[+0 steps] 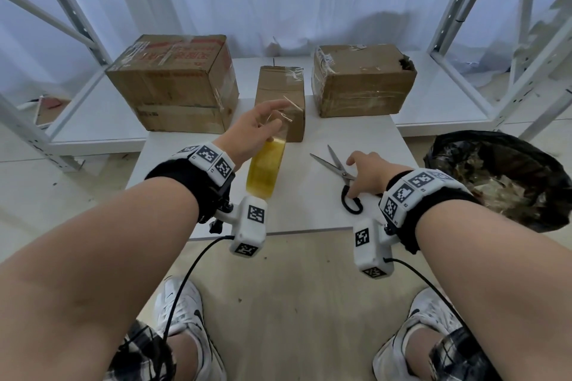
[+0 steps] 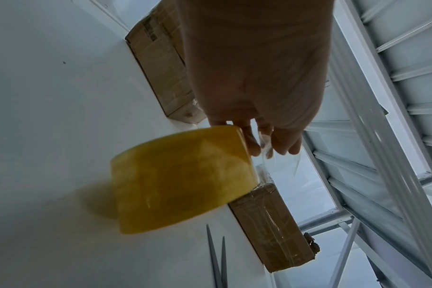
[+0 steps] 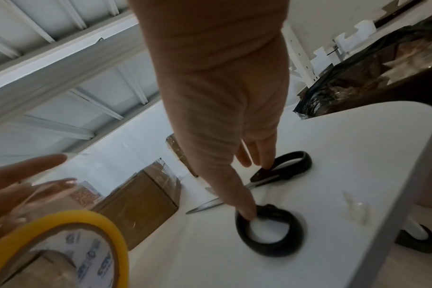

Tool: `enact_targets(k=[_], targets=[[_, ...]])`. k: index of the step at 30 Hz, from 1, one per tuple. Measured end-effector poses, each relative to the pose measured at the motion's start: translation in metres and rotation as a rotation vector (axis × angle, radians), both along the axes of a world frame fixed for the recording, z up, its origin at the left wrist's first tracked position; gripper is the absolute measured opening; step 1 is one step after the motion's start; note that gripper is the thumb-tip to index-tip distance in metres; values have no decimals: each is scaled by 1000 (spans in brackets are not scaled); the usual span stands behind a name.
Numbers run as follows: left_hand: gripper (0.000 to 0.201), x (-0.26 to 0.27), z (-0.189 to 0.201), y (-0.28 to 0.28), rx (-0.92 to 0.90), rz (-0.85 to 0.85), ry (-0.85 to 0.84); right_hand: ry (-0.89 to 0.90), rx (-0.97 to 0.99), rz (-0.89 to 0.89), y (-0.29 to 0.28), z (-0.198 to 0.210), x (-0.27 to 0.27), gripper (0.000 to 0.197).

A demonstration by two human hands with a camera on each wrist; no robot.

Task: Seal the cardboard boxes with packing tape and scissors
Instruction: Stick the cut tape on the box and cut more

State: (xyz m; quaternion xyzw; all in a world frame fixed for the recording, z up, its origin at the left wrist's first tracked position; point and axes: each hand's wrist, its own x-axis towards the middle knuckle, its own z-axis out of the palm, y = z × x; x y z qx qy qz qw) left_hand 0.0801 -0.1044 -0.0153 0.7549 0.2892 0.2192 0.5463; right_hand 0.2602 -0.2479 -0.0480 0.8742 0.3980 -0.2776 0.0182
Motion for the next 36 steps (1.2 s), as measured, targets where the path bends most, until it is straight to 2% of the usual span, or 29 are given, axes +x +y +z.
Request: enact_targets(k=[5,7,11,16,18,22,26,32,36], targets=[[57,-2,7,0,-28,-51,27,-148,-25,11,-4,-3,-5,63],[58,-2,6,0,-19,-77,28,-121,-42,24,-5,-4,-4,67],[56,-1,2,0,20,-106,5,-81,17,1,-3,-5,-3,62],[57,4,-5,1,61,-126,1,70,205,-91,0,7,9,69],[57,7,-6,1,59,-125,-12,141,257,-121,0,14,18,63],[57,13,-8,5,71,-129,-22,324,256,-118,-1,26,34,40],[55,18,-8,11,84,-103,11,364,190,-94,1,26,42,55],[59,22,-10,18,117,-75,37,456,226,-76,5,21,42,42],[60,22,-12,21,93,-64,14,496,246,-75,10,19,39,39]])
